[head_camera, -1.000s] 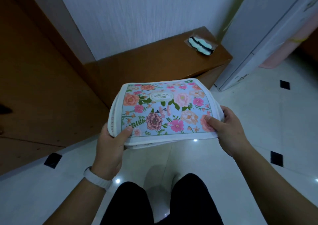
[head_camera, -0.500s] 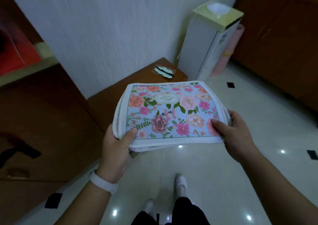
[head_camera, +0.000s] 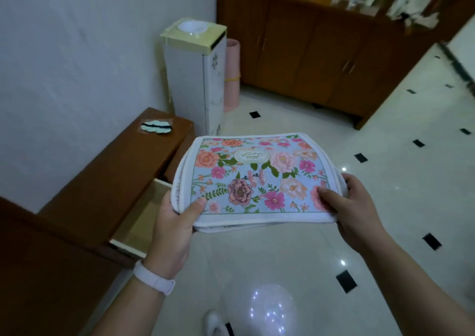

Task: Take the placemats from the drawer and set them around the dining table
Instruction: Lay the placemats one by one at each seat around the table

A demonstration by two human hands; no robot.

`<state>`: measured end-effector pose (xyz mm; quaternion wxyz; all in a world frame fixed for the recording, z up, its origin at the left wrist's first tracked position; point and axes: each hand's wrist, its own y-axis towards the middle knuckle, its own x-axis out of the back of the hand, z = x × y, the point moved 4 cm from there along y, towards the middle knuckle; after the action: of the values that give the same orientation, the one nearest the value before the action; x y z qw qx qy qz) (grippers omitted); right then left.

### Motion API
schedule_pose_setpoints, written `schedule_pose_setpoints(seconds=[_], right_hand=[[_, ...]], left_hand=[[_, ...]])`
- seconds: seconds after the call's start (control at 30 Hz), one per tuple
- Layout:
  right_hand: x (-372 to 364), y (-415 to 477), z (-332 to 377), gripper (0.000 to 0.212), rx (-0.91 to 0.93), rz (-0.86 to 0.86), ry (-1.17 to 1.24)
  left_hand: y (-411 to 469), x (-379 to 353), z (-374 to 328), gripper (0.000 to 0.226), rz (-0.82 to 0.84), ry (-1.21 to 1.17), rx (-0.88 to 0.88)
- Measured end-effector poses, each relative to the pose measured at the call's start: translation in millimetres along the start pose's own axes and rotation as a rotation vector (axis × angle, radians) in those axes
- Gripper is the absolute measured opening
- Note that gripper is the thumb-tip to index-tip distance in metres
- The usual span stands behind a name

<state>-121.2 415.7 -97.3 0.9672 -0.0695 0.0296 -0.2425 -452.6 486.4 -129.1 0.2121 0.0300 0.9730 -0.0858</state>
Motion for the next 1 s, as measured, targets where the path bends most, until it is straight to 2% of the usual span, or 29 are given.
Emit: schedule_pose_setpoints(seconds=[0.23, 0.33, 0.6, 0.83, 1.0], right_hand=[[136.0, -81.8, 0.5, 0.042, 0.03, -0.256, 0.043], [197.1, -132.3, -7.6, 0.041, 0.027, -0.364, 0.059], [385.2, -335.7, -33.8, 0.034, 0.018, -0.763, 0.161], [485.4, -489.0, -47.2, 0.043, 0.045, -1.029, 0.111], [532.2, -552.9, -52.9, 0.046, 0.07, -1.178, 0.142]], left_hand=[[-47.6, -111.2, 40.6, 0.04, 0.233, 0.052, 0.056], [-81.1, -157.5, 64.6, 0.04, 0.341, 0.097, 0.11], [-239.2, -308.7, 149.9, 0.043, 0.757, 0.202, 0.255], [-370.5, -404.4, 210.8, 0.041, 1.02, 0.259, 0.304], [-430.5, -463.2, 233.7, 0.038, 1.181, 0.294, 0.313]])
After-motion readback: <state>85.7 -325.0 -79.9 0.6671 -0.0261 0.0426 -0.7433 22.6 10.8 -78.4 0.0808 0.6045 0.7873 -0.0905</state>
